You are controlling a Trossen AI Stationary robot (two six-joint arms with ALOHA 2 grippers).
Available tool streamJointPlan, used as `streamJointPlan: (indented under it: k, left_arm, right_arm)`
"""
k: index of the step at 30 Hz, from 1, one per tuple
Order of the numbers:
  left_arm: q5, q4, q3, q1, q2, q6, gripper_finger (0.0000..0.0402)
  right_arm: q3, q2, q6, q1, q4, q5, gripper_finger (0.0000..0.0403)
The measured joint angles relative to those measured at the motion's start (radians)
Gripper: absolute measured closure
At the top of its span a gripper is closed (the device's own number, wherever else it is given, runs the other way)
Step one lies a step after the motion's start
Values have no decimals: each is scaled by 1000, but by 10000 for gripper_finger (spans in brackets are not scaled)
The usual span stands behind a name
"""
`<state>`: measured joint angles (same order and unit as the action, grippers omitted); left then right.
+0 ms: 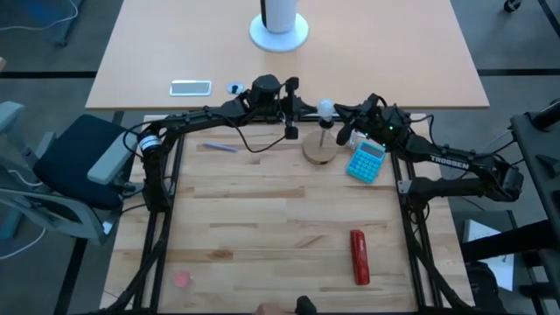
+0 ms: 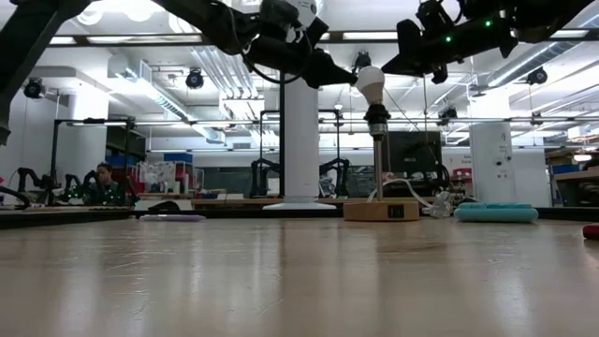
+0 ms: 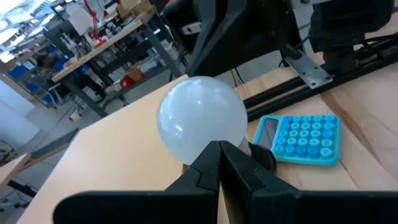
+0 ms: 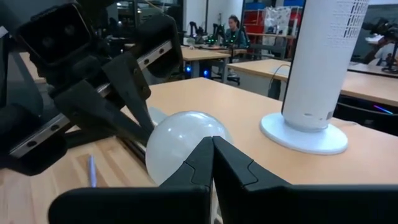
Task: Screw lightbulb
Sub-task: Insert the lightbulb into the lamp
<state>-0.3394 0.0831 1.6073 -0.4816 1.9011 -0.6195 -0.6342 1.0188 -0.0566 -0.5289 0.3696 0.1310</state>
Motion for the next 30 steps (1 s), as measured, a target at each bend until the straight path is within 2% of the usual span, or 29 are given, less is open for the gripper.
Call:
streamJointPlan:
  k: [30]
  left_arm:
    - [-42, 13, 0, -2, 6, -29, 401]
  right_arm:
    - [0, -6, 58, 23, -64, 1, 401]
